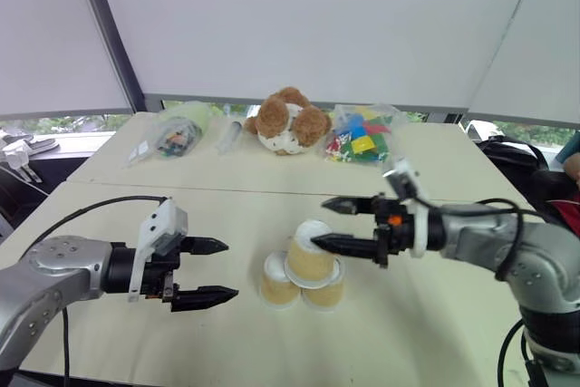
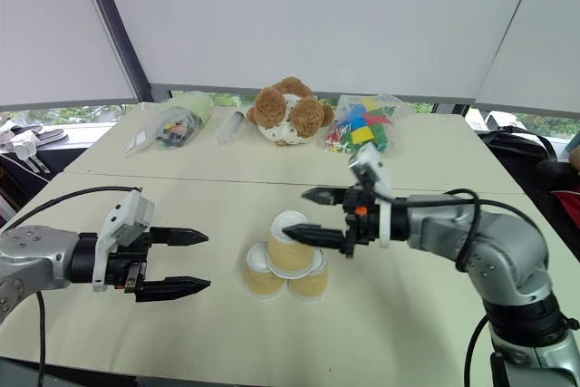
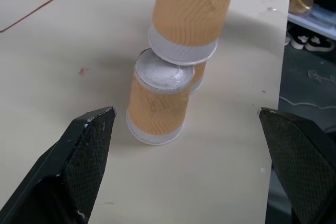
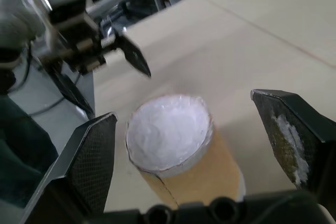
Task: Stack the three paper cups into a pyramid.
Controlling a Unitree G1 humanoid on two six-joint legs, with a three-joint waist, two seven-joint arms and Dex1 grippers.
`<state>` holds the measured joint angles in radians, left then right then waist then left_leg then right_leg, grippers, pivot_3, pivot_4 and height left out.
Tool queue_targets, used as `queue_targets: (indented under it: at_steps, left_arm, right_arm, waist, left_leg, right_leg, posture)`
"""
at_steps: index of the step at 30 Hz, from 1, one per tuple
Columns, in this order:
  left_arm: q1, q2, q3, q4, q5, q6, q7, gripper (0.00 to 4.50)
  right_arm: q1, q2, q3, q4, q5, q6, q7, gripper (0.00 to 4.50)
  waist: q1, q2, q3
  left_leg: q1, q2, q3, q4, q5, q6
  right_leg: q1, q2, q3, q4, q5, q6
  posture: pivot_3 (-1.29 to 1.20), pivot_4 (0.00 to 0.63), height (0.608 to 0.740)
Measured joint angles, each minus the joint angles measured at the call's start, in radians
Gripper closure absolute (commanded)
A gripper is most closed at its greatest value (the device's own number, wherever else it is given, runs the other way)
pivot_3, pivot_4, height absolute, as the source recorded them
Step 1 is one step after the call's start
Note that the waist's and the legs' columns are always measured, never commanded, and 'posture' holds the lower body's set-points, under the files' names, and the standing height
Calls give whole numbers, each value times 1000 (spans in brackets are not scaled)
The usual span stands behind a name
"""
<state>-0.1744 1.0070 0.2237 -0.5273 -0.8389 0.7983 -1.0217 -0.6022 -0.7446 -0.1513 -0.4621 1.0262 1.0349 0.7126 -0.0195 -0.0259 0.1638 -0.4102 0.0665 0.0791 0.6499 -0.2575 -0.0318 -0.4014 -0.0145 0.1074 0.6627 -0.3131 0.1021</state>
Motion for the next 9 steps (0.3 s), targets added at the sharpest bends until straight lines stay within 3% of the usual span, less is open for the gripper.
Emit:
queue_targets:
  at_steps: [5,9]
  left_arm:
    - [-4,-18,-3,26,0,0,6,0]
    - [9,-46,1,57,1,1,36,0]
  right_arm:
    - [46,-95,-188,44,67,6,-18,54]
    - [310,-216,-306,69,-17,-39,68,54]
  waist:
    - [7,0,0]
    - [6,-1,0]
  left_leg:
    - [0,0,0,0,0,0]
    - [0,-1,0,-1,0,0]
  right_leg:
    - [1,0,0,-1,0,0]
    - [3,0,-1,-4,0,0]
  posture:
    - [0,150,740]
    - [0,150,740]
